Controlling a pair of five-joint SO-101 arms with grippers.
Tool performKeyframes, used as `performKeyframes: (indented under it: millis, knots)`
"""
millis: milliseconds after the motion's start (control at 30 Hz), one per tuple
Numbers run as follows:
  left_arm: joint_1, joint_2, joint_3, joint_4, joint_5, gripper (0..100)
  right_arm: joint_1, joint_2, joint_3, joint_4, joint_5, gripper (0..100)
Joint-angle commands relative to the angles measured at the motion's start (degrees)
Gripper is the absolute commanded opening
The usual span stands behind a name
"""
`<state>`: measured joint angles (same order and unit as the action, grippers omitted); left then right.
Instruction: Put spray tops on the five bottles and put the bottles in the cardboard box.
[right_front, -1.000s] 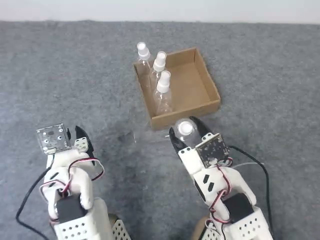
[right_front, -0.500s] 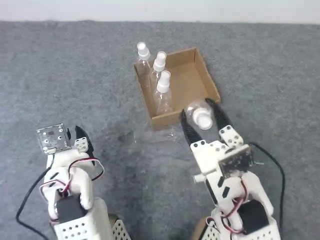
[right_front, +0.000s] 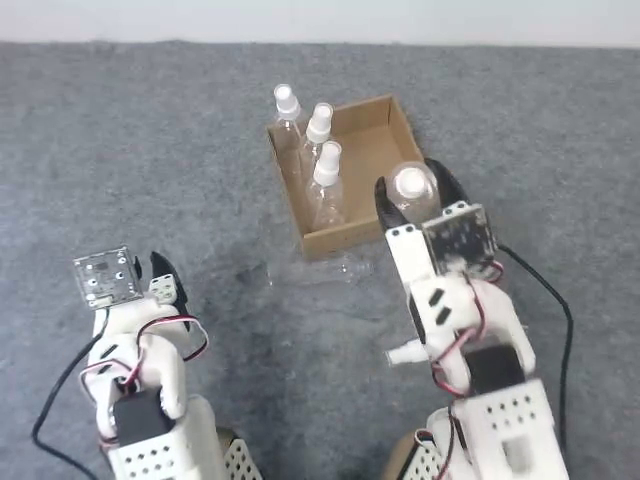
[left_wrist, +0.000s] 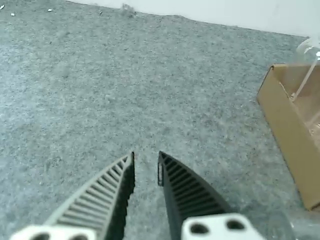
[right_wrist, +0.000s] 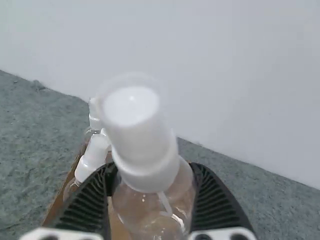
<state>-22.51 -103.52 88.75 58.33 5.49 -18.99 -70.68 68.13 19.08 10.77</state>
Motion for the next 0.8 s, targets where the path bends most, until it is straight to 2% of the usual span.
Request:
performKeyframes:
  millis: [0,167,600,767]
  knots:
    - [-0.4,-1.1,-0.9,-1.8,-0.4,8,1.1,6.8,-4.2,-6.4,0.6,2.0]
    - [-0.7,-1.1,-0.8,-1.4,-0.4,13,1.1,13.6,-8.1,-8.1,0.6,2.0]
    - [-0.7,-1.1,-0.7,-1.4,-0.4,13,2.0,28.9,-19.2,-8.2,0.5,2.0]
    - [-0.6,-1.1,-0.7,-1.4,-0.4,13,4.0,35.1,-21.6,-12.9,0.5,2.0]
